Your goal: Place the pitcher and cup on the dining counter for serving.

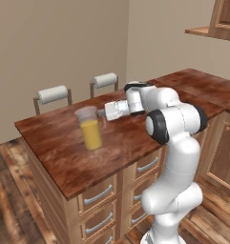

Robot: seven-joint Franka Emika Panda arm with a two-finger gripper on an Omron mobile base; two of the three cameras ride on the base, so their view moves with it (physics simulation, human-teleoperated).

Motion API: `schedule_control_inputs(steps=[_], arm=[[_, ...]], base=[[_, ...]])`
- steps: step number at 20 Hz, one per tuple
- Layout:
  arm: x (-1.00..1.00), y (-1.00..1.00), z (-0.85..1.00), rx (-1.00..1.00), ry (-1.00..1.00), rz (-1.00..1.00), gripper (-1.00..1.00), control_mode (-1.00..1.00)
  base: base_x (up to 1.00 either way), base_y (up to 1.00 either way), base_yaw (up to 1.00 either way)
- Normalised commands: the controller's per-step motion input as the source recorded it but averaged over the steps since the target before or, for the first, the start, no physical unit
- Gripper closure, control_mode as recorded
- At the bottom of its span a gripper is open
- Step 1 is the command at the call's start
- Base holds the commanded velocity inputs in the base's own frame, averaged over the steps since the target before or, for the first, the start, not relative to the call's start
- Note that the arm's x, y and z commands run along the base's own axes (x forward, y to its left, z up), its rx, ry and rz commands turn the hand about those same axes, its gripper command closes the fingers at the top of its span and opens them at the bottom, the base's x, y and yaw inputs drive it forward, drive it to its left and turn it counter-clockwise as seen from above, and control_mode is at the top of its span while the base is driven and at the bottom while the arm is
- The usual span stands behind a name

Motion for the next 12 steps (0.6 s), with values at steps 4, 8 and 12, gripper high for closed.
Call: schedule_control_inputs(steps=[4, 8, 12], arm=[[0.00, 0.00, 0.00, 0.00, 0.00, 0.00, -1.00, -1.00], [-0.21, -0.02, 0.00, 0.00, 0.00, 0.06, -1.00, -1.00], [-0.39, -0.10, 0.00, 0.00, 0.00, 0.09, -1.00, -1.00]], base=[[0.00, 0.00, 0.00], [0.00, 0.00, 0.00], [0.00, 0.00, 0.00]])
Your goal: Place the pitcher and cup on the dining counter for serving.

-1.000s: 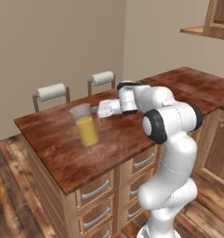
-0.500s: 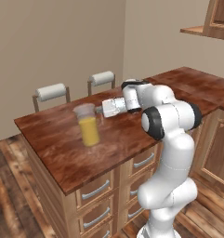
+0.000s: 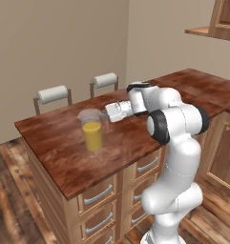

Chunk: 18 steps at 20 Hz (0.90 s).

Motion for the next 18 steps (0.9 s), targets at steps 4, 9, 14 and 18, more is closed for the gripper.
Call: schedule_control_inputs(steps=[4, 9, 14, 18], arm=[[-0.65, -0.25, 0.00, -0.01, 0.00, 0.09, -1.00, -1.00], [-0.78, -0.36, 0.01, -0.02, 0.02, 0.03, -1.00, -1.00], [-0.72, -0.50, 0.06, -0.01, 0.03, -0.02, -1.00, -1.00], [-0.74, -0.52, 0.19, 0.00, 0.03, -0.18, -1.00, -1.00]], base=[[0.00, 0.00, 0.00], [0.00, 0.00, 0.00], [0.00, 0.00, 0.00], [0.00, 0.00, 0.00]])
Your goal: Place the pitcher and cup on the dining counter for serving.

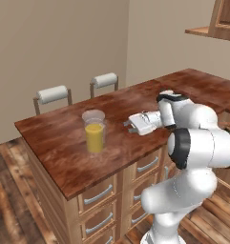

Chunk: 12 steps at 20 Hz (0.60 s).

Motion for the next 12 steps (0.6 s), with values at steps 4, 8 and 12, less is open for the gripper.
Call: schedule_control_inputs(steps=[4, 8, 12], arm=[[-0.88, -0.44, 0.47, 0.00, 0.13, -0.28, -1.00, -1.00], [-0.94, -0.44, 0.58, 0.00, 0.27, -0.37, -1.00, -1.00], [-0.71, -0.41, 0.38, -0.01, 0.50, -0.42, -1.00, -1.00]], base=[[0.00, 0.00, 0.00], [0.00, 0.00, 0.00], [0.00, 0.00, 0.00]])
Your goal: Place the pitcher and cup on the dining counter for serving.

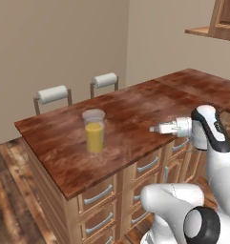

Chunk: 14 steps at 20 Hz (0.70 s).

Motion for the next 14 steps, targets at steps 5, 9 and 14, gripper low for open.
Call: schedule_control_inputs(steps=[5, 9, 14], arm=[[-0.20, -0.21, 0.08, -0.14, 0.85, -0.45, -1.00, -1.00], [0.00, 0.00, -0.07, -0.33, 0.95, -0.49, -1.00, -1.00], [-0.08, -0.17, 0.03, -0.30, 0.89, -0.42, -1.00, -1.00]], base=[[0.00, 0.00, 0.00], [0.00, 0.00, 0.00], [0.00, 0.00, 0.00]])
